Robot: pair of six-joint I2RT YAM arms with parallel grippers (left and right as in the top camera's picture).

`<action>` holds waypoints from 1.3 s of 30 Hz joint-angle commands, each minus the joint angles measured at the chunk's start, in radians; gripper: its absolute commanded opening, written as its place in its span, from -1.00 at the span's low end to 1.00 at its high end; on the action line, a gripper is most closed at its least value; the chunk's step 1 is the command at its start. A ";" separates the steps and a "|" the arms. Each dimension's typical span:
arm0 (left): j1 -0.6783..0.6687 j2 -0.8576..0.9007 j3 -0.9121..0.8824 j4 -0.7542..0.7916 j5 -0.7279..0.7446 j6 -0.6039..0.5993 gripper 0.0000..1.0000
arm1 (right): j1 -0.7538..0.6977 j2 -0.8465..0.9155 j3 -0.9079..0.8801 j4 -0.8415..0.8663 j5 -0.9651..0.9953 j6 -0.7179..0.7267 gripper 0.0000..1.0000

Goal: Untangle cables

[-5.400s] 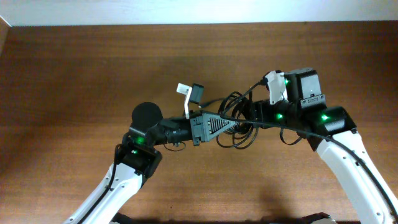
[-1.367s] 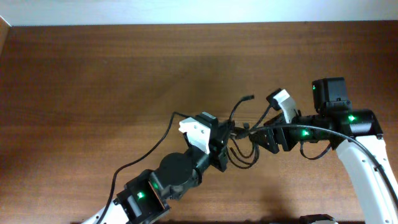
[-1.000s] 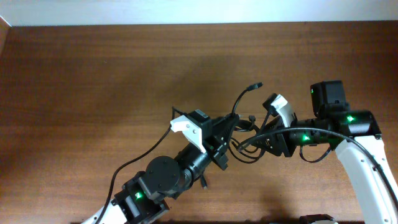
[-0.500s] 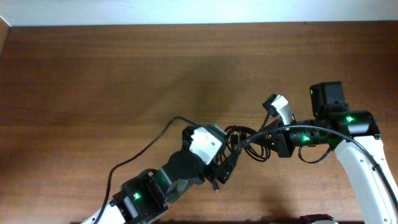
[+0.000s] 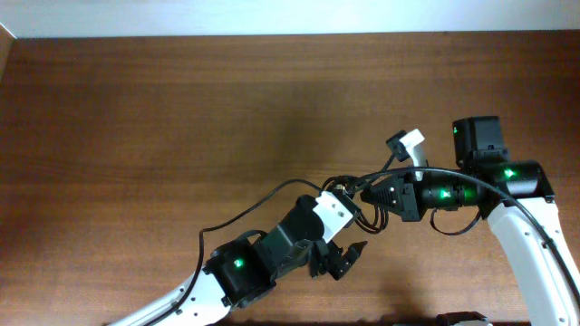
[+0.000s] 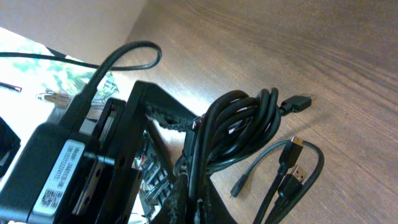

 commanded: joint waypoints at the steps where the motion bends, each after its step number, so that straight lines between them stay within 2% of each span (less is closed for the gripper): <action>1: 0.003 0.005 0.000 0.004 -0.113 -0.009 0.72 | -0.002 0.000 0.002 -0.018 -0.053 0.004 -0.92; 2: 0.003 0.005 0.000 0.001 -0.158 -0.009 0.20 | -0.002 0.000 0.002 -0.022 -0.054 0.005 -0.92; 3: 0.003 0.005 0.000 -0.005 -0.187 -0.009 -0.06 | -0.002 -0.001 0.002 -0.028 -0.054 0.005 -0.92; 4: 0.003 0.005 0.000 -0.019 -0.223 -0.009 -0.24 | -0.002 -0.001 0.002 -0.035 -0.054 0.005 -0.92; 6: 0.003 0.005 0.000 -0.040 -0.269 -0.008 -0.38 | -0.002 -0.001 0.002 -0.039 -0.053 0.004 -0.92; 9: 0.002 0.004 0.000 -0.043 -0.275 -0.009 -0.90 | -0.002 0.000 0.002 -0.039 0.008 0.005 -0.92; 10: 0.002 -0.009 0.000 -0.043 -0.275 -0.009 -1.00 | -0.002 0.000 0.002 -0.039 0.036 0.005 -0.92; 14: 0.003 -0.142 0.000 -0.040 -0.275 -0.005 -1.00 | -0.002 0.000 0.002 -0.035 0.119 0.013 -0.92; 16: 0.003 -0.232 0.000 -0.041 -0.339 -0.002 -1.00 | -0.002 0.000 0.002 -0.034 0.165 0.031 -0.92; 20: 0.003 -0.311 0.000 -0.031 -0.354 -0.002 -1.00 | -0.002 0.000 0.002 -0.039 0.187 0.031 -0.92; 26: 0.003 -0.328 0.000 0.227 -0.353 -0.003 -1.00 | -0.001 0.000 0.002 -0.084 0.190 0.027 -0.92; 31: 0.002 -0.325 0.000 0.288 -0.352 -0.010 -1.00 | -0.001 0.000 0.002 -0.101 0.190 0.027 -0.92; 33: 0.002 -0.325 0.000 0.251 -0.288 -0.009 -1.00 | -0.001 0.000 0.002 -0.071 0.189 0.034 -0.92; 36: 0.002 -0.325 0.000 0.136 -0.128 -0.008 -1.00 | -0.003 0.000 0.002 0.016 0.189 0.156 -0.92; 39: 0.002 -0.325 0.000 0.021 0.115 0.127 -1.00 | -0.003 0.000 0.002 0.089 0.150 0.201 -0.92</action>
